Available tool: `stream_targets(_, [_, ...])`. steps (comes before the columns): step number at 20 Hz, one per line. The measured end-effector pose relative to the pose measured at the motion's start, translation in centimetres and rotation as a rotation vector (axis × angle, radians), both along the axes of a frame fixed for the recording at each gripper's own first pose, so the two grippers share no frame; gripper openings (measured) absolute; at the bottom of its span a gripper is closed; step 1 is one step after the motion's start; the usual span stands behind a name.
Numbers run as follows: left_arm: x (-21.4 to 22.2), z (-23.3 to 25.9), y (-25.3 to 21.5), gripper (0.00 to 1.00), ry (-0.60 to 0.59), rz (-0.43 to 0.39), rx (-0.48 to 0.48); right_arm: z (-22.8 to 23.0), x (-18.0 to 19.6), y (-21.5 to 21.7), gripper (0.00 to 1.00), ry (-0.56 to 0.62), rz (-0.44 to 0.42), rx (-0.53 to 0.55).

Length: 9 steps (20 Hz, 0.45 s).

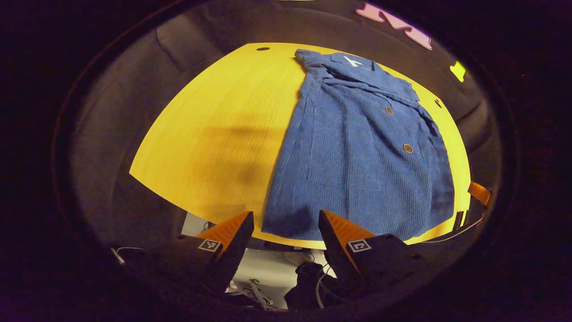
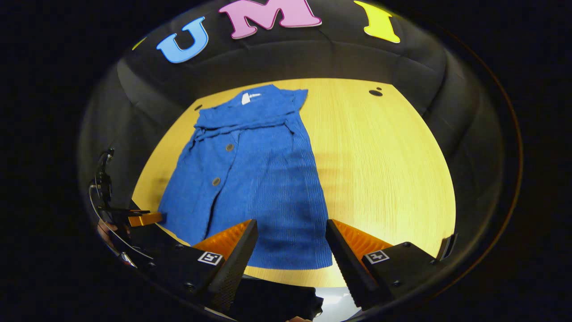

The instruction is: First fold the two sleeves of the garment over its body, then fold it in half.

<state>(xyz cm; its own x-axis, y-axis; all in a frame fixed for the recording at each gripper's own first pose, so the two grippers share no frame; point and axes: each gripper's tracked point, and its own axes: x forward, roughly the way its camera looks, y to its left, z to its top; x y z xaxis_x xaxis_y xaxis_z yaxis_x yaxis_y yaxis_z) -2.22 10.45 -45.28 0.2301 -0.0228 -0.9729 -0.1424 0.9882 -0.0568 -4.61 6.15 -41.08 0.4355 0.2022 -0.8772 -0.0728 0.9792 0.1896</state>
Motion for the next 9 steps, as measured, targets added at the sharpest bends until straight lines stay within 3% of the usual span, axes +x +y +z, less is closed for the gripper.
stream_targets(9, [0.1, -1.9, 1.1, 0.85, 0.062, -0.044, 0.031, -4.9, -3.0, -2.1, 0.99, 0.211, 0.008, -0.148])
